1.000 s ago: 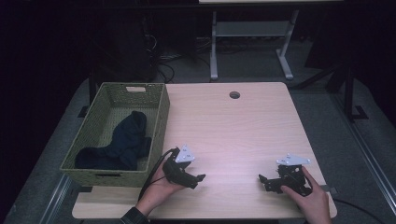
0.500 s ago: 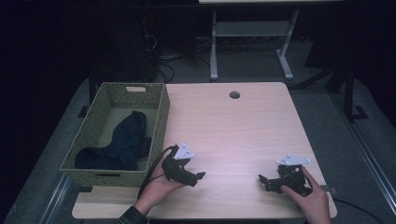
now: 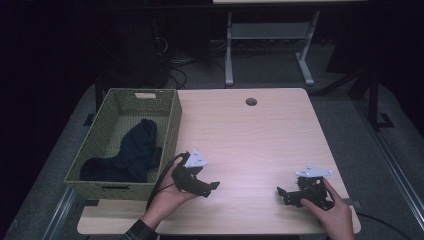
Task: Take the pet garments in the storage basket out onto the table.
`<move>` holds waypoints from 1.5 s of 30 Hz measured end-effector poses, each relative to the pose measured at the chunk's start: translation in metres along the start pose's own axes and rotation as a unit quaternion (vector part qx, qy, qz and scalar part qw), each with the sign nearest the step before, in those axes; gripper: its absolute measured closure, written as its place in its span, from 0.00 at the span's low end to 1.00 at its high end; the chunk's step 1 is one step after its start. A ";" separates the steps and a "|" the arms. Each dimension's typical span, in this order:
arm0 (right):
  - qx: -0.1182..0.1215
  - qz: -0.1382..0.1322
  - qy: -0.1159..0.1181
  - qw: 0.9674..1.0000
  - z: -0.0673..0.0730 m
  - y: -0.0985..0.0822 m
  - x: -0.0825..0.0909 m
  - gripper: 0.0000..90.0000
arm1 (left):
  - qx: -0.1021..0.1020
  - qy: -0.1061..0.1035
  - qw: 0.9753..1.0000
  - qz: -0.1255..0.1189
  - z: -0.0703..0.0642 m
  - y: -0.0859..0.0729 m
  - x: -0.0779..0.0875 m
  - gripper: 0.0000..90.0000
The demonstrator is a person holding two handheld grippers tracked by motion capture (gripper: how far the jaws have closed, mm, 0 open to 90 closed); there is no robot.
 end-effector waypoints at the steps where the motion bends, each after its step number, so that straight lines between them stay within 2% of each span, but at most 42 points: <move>1: 0.000 0.000 0.000 1.000 0.000 0.000 0.000 0.01 | 0.000 0.001 1.000 0.000 0.000 0.001 0.001 0.15; 28: 0.000 -0.001 -0.001 1.000 0.000 0.000 0.000 0.01 | 0.002 -0.012 1.000 -0.014 0.004 0.033 0.017 0.15; 45: 0.003 -0.002 0.000 1.000 0.000 0.000 0.000 0.01 | 0.001 -0.016 0.999 -0.036 0.020 0.054 0.040 0.15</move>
Point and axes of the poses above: each handheld gripper's, and its own axes: x roughly backward along the jaws, y roughly out of its top, z roughly to its left, the point moved 8 cm from there along -x, roughly forward along the jaws, and after that the axes turned 9 degrees about x, right-handed, at the moved point
